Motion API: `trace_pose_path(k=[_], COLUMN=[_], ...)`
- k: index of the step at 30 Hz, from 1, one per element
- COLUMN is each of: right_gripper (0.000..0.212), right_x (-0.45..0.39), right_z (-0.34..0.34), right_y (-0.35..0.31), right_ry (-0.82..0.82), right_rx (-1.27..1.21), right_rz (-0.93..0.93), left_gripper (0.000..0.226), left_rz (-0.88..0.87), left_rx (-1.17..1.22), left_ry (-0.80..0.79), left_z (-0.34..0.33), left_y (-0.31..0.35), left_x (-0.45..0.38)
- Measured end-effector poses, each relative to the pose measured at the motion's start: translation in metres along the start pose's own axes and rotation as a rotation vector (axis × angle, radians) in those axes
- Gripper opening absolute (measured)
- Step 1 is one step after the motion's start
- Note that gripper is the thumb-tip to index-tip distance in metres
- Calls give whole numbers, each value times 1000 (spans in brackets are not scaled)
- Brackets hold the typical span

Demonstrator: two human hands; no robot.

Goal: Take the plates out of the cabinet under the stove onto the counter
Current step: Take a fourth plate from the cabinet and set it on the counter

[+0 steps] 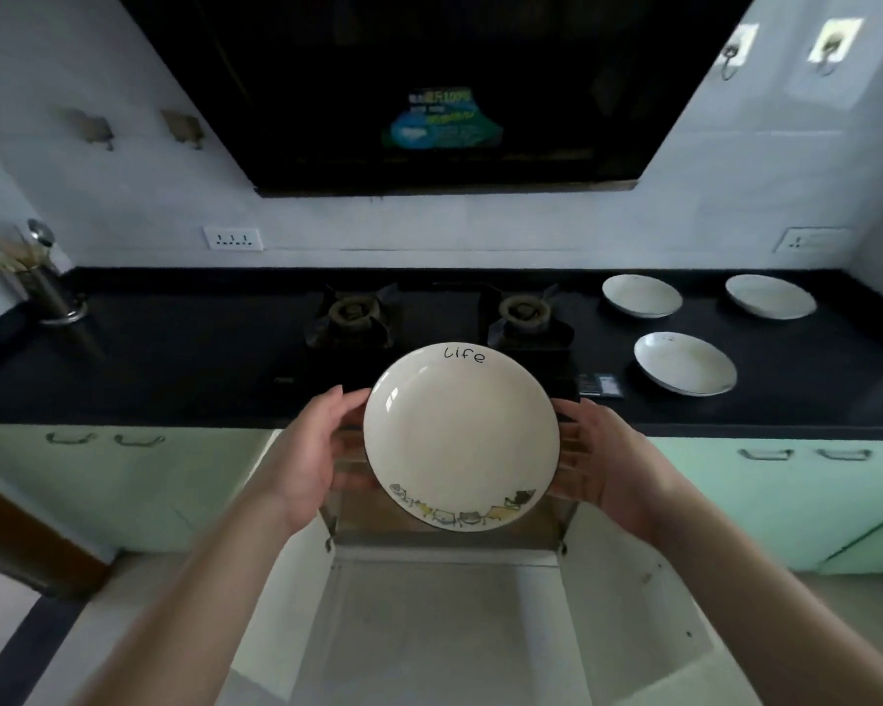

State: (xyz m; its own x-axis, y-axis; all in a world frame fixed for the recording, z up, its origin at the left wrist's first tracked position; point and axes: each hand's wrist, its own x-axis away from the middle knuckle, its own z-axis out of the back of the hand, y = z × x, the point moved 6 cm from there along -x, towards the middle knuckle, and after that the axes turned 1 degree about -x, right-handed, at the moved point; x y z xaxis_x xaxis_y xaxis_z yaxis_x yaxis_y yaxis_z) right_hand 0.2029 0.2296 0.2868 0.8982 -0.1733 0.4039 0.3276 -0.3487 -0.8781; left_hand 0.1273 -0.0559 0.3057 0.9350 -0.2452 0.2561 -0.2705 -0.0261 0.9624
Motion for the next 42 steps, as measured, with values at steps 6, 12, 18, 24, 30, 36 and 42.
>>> trace_pose_path(k=[6,12,18,24,30,36,42], right_gripper=[35,50,33,31,26,26,28], right_x=[73,136,177,173,155,156,155], right_z=[113,227,314,372,421,493,565], right_y=[-24,-33,-32,-38,-62,-78,-70], right_ry=[88,160,270,347,479,606,728], right_rx=[-63,-101,-169,-241,-254,-304,-368], right_rz=[107,117,112,116,113,120,154], left_gripper=[44,41,39,40,43,36,32], left_rz=[20,58,94,103,60,123,179], left_rx=[-11,-24,-62,-102,-174,-162,-159], left_ry=[-75,-196,-291,-353,-492,-612,-685], left_z=[-125,-248,-346,-410,-479,-565,-650], left_y=[-1,-21,-43,-45,-33,-46,-69], left_x=[23,43,56,37,-1,-32,-52])
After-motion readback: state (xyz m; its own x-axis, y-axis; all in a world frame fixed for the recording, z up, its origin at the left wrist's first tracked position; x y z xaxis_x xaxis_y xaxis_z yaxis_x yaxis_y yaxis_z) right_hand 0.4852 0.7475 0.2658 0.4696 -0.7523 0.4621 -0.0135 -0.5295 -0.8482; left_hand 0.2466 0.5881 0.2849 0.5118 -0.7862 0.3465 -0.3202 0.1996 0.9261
